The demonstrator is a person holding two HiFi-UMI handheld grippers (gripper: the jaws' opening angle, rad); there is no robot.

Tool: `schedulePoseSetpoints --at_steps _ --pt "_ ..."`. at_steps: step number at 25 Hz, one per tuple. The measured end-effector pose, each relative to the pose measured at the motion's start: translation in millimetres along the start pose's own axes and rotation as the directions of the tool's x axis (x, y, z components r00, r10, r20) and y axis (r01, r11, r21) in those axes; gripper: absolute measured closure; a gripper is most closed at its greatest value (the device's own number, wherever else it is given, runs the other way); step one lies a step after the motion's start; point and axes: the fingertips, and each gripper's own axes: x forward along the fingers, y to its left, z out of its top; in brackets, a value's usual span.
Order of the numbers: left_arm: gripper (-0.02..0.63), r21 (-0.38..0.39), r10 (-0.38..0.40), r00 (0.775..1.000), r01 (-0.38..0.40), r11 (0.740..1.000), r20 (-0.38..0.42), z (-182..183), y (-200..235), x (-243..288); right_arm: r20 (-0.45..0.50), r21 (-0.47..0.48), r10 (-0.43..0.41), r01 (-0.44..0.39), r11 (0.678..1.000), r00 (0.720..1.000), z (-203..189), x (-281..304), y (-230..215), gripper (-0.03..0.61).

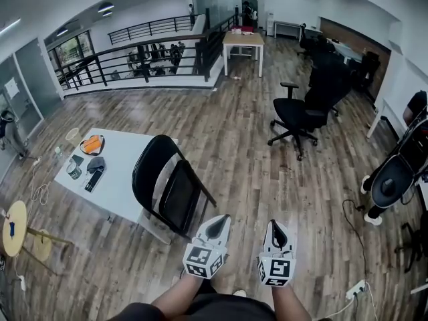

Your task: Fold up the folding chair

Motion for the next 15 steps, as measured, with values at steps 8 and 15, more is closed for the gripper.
schedulePoseSetpoints --at_steps 8,15 --pt "0.609 0.012 0.021 0.999 -0.020 1.000 -0.025 -6.9 -22.1 -13.6 -0.002 -0.027 0.032 -0.032 0.999 0.999 -1.2 -23.7 5.4 0.565" --pt "0.609 0.031 0.061 0.998 -0.061 0.998 -0.009 -6.7 -22.1 -8.0 0.040 -0.050 0.048 -0.046 0.998 0.998 3.6 -21.3 -1.6 0.565"
